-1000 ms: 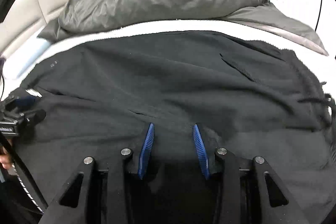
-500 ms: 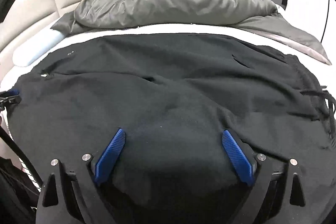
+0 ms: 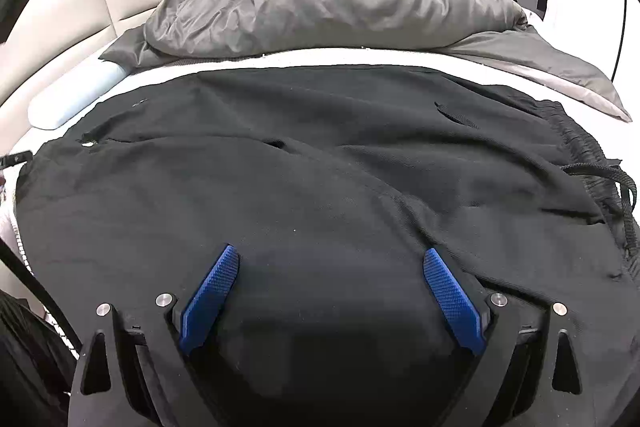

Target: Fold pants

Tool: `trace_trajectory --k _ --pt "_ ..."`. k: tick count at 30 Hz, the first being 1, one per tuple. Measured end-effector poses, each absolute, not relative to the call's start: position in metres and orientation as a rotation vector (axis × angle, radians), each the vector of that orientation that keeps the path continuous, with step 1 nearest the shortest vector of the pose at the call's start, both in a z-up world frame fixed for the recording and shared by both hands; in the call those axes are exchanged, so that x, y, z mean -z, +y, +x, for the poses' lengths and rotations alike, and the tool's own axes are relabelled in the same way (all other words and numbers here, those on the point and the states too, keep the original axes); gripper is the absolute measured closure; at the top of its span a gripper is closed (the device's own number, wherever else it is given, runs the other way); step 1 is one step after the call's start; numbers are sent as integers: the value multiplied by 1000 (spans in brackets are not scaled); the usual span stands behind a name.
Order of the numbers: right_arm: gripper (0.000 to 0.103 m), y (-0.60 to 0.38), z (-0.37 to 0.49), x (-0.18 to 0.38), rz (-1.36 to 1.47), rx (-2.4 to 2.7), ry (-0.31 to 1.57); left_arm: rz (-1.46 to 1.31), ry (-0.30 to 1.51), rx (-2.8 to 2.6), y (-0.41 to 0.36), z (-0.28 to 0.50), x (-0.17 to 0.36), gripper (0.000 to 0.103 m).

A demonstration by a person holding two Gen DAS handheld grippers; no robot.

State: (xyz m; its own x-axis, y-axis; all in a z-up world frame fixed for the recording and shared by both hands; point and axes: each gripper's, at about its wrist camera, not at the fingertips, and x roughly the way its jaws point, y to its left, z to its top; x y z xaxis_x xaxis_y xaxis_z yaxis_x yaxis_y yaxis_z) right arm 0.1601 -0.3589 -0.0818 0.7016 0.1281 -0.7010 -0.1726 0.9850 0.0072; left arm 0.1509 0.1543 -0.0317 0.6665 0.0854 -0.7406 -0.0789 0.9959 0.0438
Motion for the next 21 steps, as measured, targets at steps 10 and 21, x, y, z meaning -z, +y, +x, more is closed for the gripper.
trace_trajectory --k 10,21 --pt "8 -373 148 79 -45 -196 785 -196 939 -439 263 147 48 1" --pt "3 -342 119 81 -146 -239 755 -16 858 63 63 95 19 1"
